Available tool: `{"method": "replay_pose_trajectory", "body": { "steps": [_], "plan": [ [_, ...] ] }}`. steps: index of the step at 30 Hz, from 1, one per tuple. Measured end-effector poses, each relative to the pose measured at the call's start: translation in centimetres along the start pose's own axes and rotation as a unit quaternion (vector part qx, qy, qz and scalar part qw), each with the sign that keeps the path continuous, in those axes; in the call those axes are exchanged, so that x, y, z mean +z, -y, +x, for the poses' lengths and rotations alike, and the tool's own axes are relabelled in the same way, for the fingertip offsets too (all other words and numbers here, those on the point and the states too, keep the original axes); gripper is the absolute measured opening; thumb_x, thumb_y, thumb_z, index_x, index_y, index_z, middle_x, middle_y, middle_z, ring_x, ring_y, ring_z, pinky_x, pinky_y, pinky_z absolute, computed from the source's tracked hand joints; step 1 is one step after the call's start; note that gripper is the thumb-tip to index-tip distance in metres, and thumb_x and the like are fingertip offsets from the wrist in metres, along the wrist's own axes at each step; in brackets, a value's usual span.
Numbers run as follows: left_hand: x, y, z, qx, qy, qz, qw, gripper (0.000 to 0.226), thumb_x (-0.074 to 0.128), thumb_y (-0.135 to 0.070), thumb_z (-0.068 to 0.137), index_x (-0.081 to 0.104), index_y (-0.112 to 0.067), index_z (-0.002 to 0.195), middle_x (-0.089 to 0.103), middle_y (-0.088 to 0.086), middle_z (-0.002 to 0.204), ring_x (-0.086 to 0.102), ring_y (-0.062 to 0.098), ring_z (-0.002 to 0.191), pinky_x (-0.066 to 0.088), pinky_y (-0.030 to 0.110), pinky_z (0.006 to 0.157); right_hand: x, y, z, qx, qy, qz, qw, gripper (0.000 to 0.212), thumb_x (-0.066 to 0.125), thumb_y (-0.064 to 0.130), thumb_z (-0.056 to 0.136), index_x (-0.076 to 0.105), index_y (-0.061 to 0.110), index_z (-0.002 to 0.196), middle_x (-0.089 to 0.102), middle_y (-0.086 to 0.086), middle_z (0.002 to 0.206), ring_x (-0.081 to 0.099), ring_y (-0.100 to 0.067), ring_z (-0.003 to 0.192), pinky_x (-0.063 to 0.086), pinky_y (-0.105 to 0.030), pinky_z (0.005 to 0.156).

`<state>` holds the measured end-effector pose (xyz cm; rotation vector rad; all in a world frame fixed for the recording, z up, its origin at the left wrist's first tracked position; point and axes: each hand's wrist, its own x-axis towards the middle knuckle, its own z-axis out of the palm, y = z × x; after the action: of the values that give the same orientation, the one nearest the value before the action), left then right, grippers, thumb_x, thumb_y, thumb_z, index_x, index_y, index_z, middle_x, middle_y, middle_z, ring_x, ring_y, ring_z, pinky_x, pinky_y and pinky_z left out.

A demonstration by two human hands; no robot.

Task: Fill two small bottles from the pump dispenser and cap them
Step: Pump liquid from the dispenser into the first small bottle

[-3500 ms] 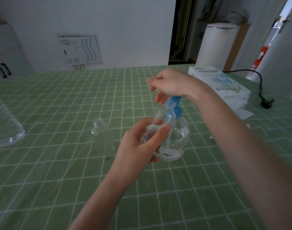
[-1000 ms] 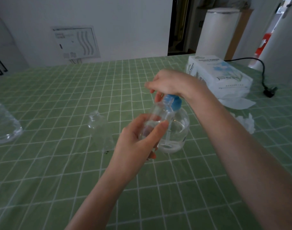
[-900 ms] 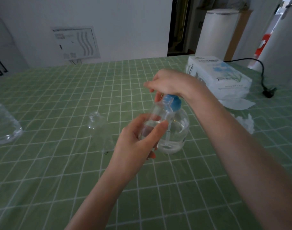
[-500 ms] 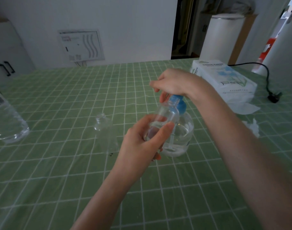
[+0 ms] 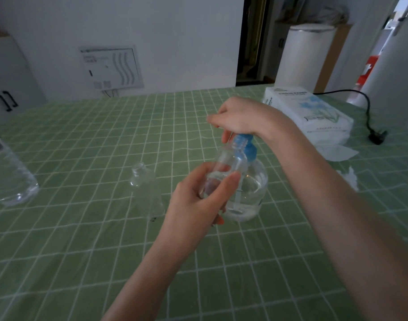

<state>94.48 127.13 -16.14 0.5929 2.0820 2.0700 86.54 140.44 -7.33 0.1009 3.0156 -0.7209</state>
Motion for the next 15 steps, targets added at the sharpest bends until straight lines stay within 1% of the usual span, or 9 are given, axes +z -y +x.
{"method": "replay_pose_trajectory", "body": {
  "steps": [3,7,12,15],
  "plan": [
    [0.0,-0.1,-0.1,-0.001,0.001,-0.005,1.000,0.023,0.066,-0.048,0.075,0.066,-0.030,0.089,0.059,-0.012,0.055,0.054,0.004,0.050,0.044,0.016,0.046,0.0,0.1,0.0,0.004,0.006,0.003,1.000,0.041,0.044,0.036,0.097,0.062,0.003,0.113,0.071,-0.013,0.101,0.066,-0.025,0.091,0.046,-0.032,0.079],
    [0.0,-0.1,-0.2,0.003,0.003,-0.005,1.000,0.029,0.062,-0.049,0.068,0.066,-0.030,0.089,0.059,-0.012,0.056,0.053,0.004,0.050,0.044,0.016,0.046,0.2,-0.1,0.0,0.012,0.010,-0.003,1.000,0.041,0.043,0.036,0.097,0.060,0.005,0.118,0.069,-0.011,0.106,0.064,-0.025,0.096,0.042,-0.033,0.080],
    [0.2,0.1,-0.3,-0.007,-0.005,-0.002,1.000,0.036,0.063,-0.051,0.064,0.067,-0.028,0.090,0.057,-0.008,0.057,0.052,0.006,0.050,0.044,0.017,0.045,0.9,-0.4,0.1,0.026,0.024,-0.007,0.999,0.041,0.043,0.032,0.097,0.056,0.005,0.125,0.063,-0.013,0.119,0.059,-0.028,0.106,0.040,-0.033,0.083],
    [0.1,0.1,-0.3,-0.008,-0.005,-0.003,1.000,0.033,0.063,-0.049,0.065,0.067,-0.027,0.090,0.056,-0.009,0.055,0.051,0.005,0.048,0.044,0.017,0.044,1.1,-0.4,0.1,0.026,0.020,-0.004,0.999,0.040,0.043,0.031,0.097,0.056,0.004,0.124,0.064,-0.013,0.116,0.059,-0.027,0.105,0.039,-0.033,0.081]
  ]
}}
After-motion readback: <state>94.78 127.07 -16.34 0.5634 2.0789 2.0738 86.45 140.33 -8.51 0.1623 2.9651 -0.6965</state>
